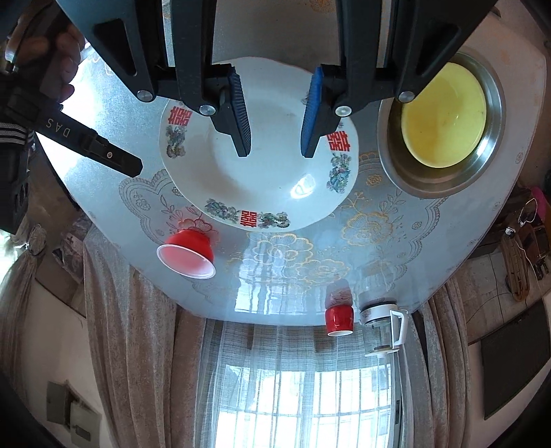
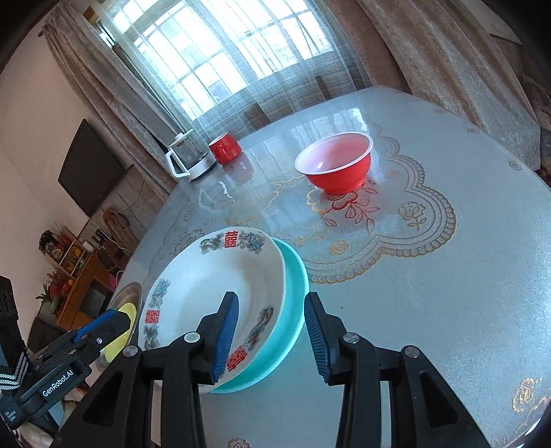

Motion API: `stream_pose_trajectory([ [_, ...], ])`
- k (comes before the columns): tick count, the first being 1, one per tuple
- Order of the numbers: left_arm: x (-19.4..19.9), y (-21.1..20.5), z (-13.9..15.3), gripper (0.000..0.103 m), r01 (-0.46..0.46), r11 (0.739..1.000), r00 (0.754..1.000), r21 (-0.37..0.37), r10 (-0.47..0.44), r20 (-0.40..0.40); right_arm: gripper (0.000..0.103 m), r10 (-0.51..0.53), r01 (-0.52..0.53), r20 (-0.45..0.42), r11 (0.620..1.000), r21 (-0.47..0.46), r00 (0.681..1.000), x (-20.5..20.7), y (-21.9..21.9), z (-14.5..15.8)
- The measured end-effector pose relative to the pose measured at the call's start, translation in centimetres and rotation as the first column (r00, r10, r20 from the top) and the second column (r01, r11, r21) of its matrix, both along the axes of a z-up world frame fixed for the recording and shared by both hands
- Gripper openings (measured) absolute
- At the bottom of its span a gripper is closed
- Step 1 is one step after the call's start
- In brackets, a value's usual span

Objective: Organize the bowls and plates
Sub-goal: 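Move both grippers back over the plate stack toward the red bowl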

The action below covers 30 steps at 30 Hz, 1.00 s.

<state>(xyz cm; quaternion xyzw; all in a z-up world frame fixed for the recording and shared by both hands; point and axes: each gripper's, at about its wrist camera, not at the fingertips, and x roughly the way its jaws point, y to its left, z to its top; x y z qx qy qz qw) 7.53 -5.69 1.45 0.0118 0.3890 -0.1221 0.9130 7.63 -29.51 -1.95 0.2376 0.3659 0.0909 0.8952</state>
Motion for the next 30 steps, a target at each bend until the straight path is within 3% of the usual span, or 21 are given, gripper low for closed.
stream_pose_trajectory([
  [12, 3.0, -4.2, -0.3, 0.034, 0.084, 0.996, 0.996, -0.009, -0.085, -0.027, 0.040, -0.107, 0.107, -0.044, 0.994, 0.014, 0.993, 0.5, -5.0, -1.5],
  [15, 3.3, -5.2, -0.3, 0.037, 0.085, 0.996, 0.996, 0.000, -0.085, -0.014, 0.040, -0.112, 0.111, -0.042, 0.994, -0.010, 0.993, 0.2, -5.2, -1.6],
  [19, 4.2, -6.4, -0.4, 0.037, 0.094, 0.995, 0.994, -0.032, -0.096, -0.057, 0.040, -0.101, 0.098, -0.055, 0.994, -0.049, 0.993, 0.5, -5.3, -1.7],
  [25, 4.7, -8.5, -0.6, 0.038, 0.119, 0.993, 0.989, -0.008, -0.119, -0.089, 0.040, -0.093, 0.092, -0.044, 0.996, -0.020, 0.995, 0.8, -5.8, -1.4],
  [30, 5.8, -9.2, -0.9, 0.041, 0.084, 0.996, 0.988, -0.014, -0.086, -0.132, 0.040, -0.084, 0.083, -0.039, 0.996, -0.027, 0.996, 1.3, -6.1, -1.1],
])
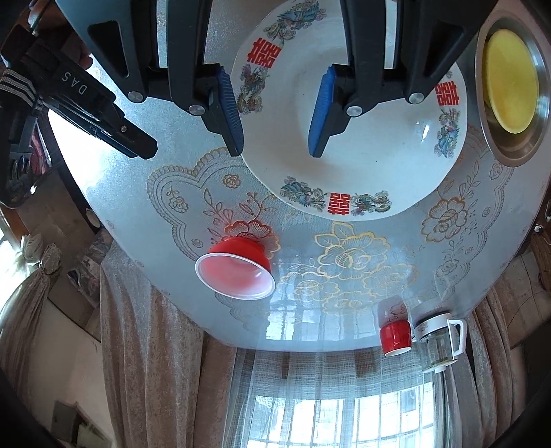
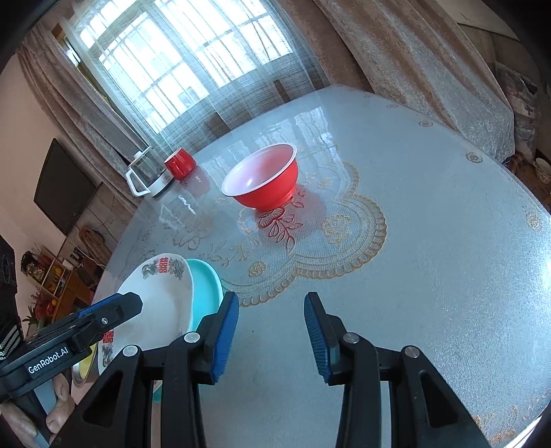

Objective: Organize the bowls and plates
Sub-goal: 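Move both grippers back over the plate stack toward the red bowl, then close both grippers on the rim of the red bowl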

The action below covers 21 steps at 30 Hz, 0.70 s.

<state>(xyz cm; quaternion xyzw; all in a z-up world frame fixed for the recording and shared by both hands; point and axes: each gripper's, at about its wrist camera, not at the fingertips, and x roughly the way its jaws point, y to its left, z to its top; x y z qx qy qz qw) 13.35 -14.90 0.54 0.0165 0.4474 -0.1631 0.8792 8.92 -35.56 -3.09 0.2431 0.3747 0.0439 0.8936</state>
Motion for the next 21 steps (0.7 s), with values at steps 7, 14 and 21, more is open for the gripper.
stream_pose_trajectory([
  [7, 2.3, 0.0, -0.5, 0.041, -0.062, 0.998, 0.997, 0.032, 0.063, -0.036, 0.040, -0.020, 0.020, -0.009, 0.999, 0.031, 1.000, 1.3, -1.8, -0.4],
  [14, 5.8, 0.7, -1.0, 0.041, -0.093, 0.996, 0.993, 0.010, 0.093, -0.075, 0.040, -0.007, 0.008, -0.012, 0.998, 0.059, 1.000, 3.4, -3.2, -0.4],
  [21, 7.8, -0.4, -0.1, 0.039, -0.032, 0.998, 0.999, -0.045, 0.030, -0.026, 0.040, -0.047, 0.043, 0.023, 0.991, 0.129, 0.999, 5.6, -5.2, 0.8],
])
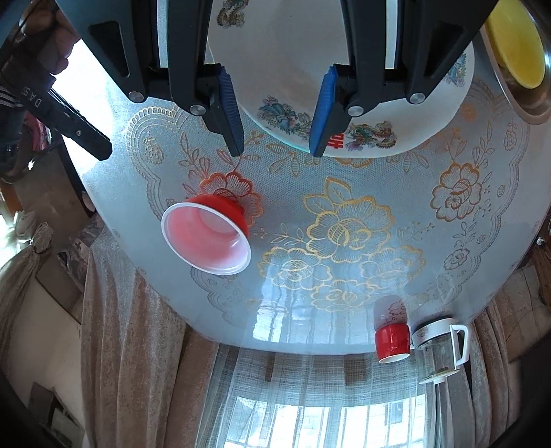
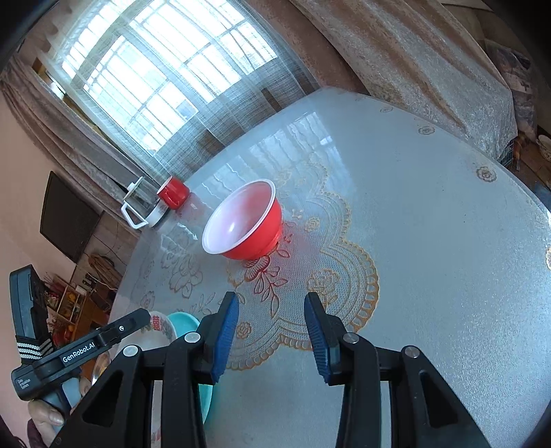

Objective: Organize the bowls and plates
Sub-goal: 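Close both grippers on the rim of the red bowl, then lift the red bowl with both grippers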

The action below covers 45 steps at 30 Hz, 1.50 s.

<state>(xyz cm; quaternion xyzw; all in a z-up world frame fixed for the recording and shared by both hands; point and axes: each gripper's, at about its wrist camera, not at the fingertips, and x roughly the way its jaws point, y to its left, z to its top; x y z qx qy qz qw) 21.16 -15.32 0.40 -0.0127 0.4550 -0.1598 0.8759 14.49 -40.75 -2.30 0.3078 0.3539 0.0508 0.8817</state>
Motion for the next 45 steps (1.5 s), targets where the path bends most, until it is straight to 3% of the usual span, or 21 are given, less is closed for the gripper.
stream_pose_trajectory([
  [6, 2.9, -2.1, 0.4, 0.039, 0.028, 0.996, 1.000, -0.081, -0.029, -0.009, 0.037, -0.009, 0.009, -0.007, 1.000, 0.017, 1.000, 3.3, 0.0, 0.5],
  [13, 7.5, -4.0, -1.2, 0.042, 0.031, 0.990, 0.998, -0.137, -0.037, -0.041, 0.037, -0.034, 0.035, -0.035, 0.999, 0.031, 0.999, 8.0, 0.5, -0.2],
  [18, 9.7, -4.2, -2.2, 0.052, 0.023, 0.987, 0.997, -0.158, -0.034, -0.070, 0.037, -0.046, 0.048, -0.045, 0.998, 0.044, 0.998, 10.3, 0.6, -0.9],
  [20, 10.4, -4.3, -2.8, 0.048, 0.029, 0.986, 0.995, -0.165, -0.045, -0.091, 0.037, -0.045, 0.048, -0.057, 0.998, 0.042, 0.997, 11.0, 1.0, -1.3],
  [23, 11.0, -4.9, -3.6, 0.024, 0.064, 0.987, 0.990, -0.150, -0.082, -0.114, 0.031, -0.031, 0.030, -0.075, 0.999, -0.010, 0.997, 11.8, 2.1, -1.8],
  [24, 11.0, -4.9, -3.9, 0.021, 0.064, 0.988, 0.990, -0.140, -0.081, -0.117, 0.018, -0.026, 0.024, -0.086, 0.999, -0.024, 0.996, 11.9, 2.5, -2.1],
  [25, 10.9, -4.9, -3.9, 0.021, 0.067, 0.987, 0.990, -0.147, -0.084, -0.115, 0.015, -0.026, 0.023, -0.092, 0.999, -0.030, 0.995, 12.0, 2.6, -2.2],
  [33, 8.7, -2.9, -2.5, 0.016, 0.067, 0.988, 0.994, -0.138, -0.077, -0.072, 0.013, -0.005, 0.000, -0.095, 0.999, -0.044, 0.995, 11.0, 4.2, -1.6],
  [45, 2.1, 1.9, 0.7, 0.016, 0.029, 0.992, 0.999, -0.121, -0.026, 0.025, 0.013, 0.085, -0.089, -0.057, 0.994, -0.065, 0.995, 7.5, 8.6, 0.7],
])
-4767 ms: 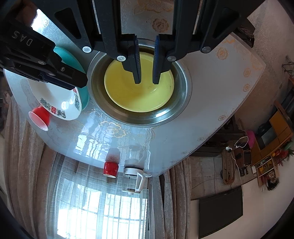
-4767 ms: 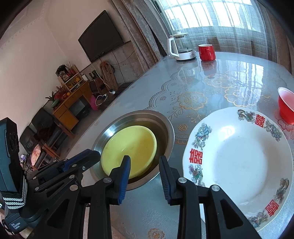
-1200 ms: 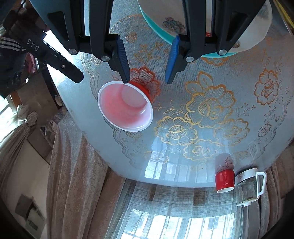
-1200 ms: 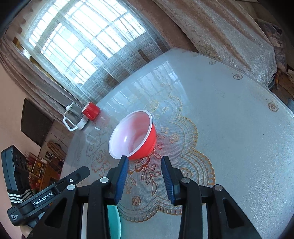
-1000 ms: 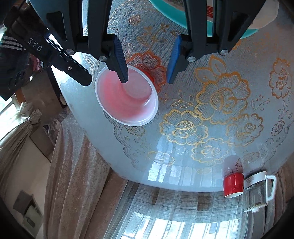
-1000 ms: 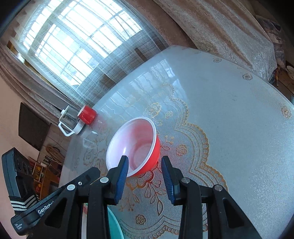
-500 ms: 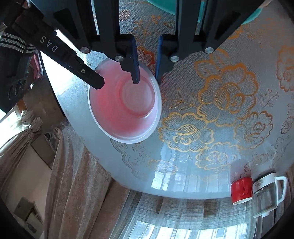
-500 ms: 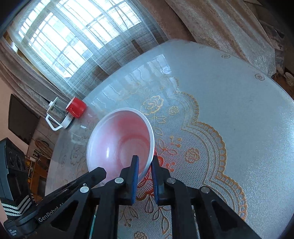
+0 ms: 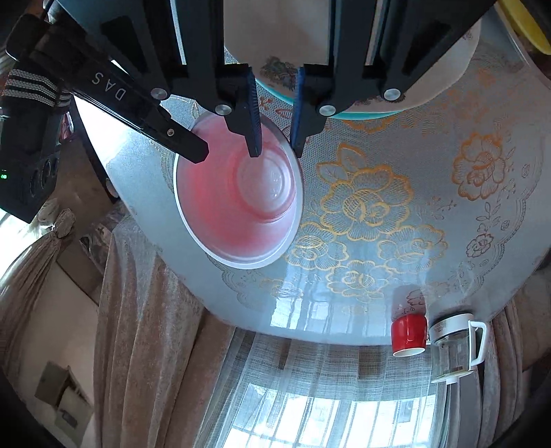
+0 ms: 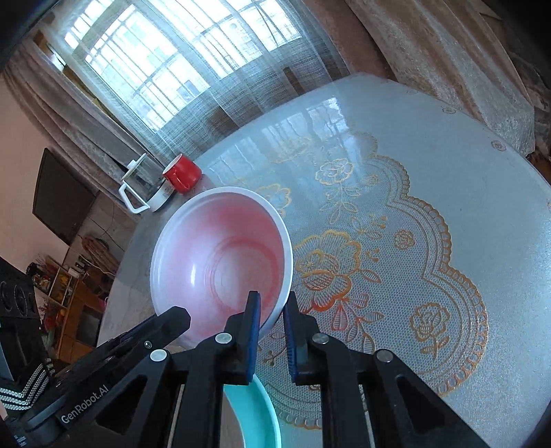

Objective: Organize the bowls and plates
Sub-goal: 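Lift the red bowl with both grippers, then carry the red bowl over the steel bowl and lower it onto the yellow bowl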

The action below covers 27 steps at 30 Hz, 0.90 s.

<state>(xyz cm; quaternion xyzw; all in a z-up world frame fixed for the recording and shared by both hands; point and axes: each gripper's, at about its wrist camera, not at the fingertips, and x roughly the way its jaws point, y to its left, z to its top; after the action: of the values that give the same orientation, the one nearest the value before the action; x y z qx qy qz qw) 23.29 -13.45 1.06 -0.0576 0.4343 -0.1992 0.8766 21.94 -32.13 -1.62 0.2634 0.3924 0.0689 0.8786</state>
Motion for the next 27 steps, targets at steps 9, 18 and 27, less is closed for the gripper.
stream_pose_trajectory([
  [9, -2.3, 1.9, 1.1, 0.016, -0.019, 0.999, 1.000, -0.046, 0.021, 0.023, 0.013, 0.034, -0.034, 0.019, 0.999, -0.003, 0.999, -1.7, 1.4, 0.7],
  [18, -5.1, 2.7, 1.6, 0.016, -0.024, 0.999, 0.998, -0.041, 0.026, 0.057, 0.013, 0.057, -0.057, 0.056, 0.998, 0.011, 0.997, -4.2, 2.1, 1.3],
  [27, -7.1, 4.5, 1.4, 0.016, -0.044, 0.998, 0.997, -0.044, 0.047, 0.069, 0.013, 0.091, -0.093, 0.050, 0.995, 0.030, 0.995, -5.4, 3.6, 1.0],
])
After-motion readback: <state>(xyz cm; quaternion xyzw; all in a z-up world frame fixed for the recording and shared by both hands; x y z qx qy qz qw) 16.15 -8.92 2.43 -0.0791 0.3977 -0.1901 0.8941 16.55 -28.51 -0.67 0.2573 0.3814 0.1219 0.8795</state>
